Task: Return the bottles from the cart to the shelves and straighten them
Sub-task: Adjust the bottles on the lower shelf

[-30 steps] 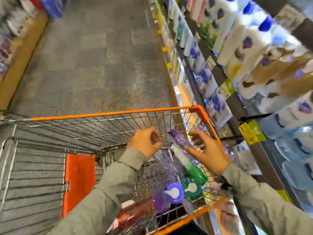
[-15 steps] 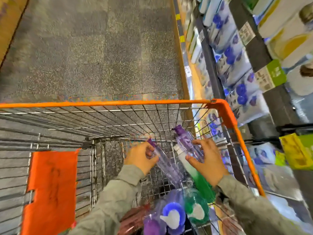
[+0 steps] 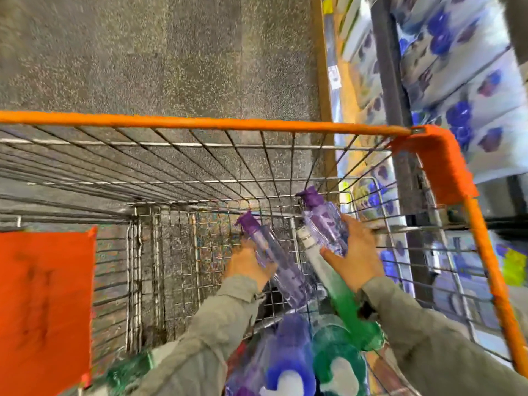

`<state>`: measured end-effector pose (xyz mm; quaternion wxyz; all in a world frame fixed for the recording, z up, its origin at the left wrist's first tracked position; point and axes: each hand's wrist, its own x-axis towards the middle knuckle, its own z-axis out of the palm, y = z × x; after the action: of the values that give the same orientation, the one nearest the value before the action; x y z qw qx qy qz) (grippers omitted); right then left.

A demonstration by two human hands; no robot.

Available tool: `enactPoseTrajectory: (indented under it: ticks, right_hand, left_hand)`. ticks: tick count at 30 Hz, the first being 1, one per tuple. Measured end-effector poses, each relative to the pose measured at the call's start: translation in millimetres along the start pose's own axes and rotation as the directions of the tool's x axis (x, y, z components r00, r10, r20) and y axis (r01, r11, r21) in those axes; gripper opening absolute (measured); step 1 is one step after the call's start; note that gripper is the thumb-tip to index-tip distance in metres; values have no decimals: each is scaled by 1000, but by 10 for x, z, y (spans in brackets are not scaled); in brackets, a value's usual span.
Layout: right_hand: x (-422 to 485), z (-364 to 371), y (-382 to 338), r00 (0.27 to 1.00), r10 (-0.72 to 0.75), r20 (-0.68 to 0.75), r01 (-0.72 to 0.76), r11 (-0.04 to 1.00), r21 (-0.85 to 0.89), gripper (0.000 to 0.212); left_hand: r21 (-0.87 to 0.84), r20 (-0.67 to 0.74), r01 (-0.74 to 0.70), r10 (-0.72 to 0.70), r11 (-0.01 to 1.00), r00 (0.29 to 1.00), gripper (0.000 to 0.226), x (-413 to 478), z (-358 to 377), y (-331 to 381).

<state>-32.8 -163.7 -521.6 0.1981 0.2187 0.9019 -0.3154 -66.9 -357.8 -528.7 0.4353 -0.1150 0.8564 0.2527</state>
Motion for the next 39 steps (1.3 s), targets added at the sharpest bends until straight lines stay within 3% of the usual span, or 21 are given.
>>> enactPoseTrajectory:
  ticks: [3,12,16,23,31,34,39]
  right_hand:
    - [40,31,42,1000,-1,0,1,1000,10,78]
    - [192,28,20,989,136,53,-137,991,8,80]
    - [232,17,18,983,158,90,-162,986,43,80]
    - [294,50,65,965,228,132,-242,964,105,84]
    - [317,69,108,956,258,139,-279,945,170,72]
    - [306,38,86,961,233,148,-263,934,240,51]
    - [287,5,71,965,208,159,-246,930,275,42]
  left_hand:
    - [-21,8,56,-55,998,998,64,65,94,-12]
    - [-180,-2,198,-202,963,979,74,228,286,19]
    - [-399,55,251,-251,882,966,73,283,368,7]
    - [-576,109,263,-247,774,963,80,280,441,29]
    - [-727,83,250,-280,639,956,93,308,545,21]
    - [-743,83,248,-281,621,956,103,341,563,-14]
    - [-752,75,228,-262,618,962,85,387,574,-50]
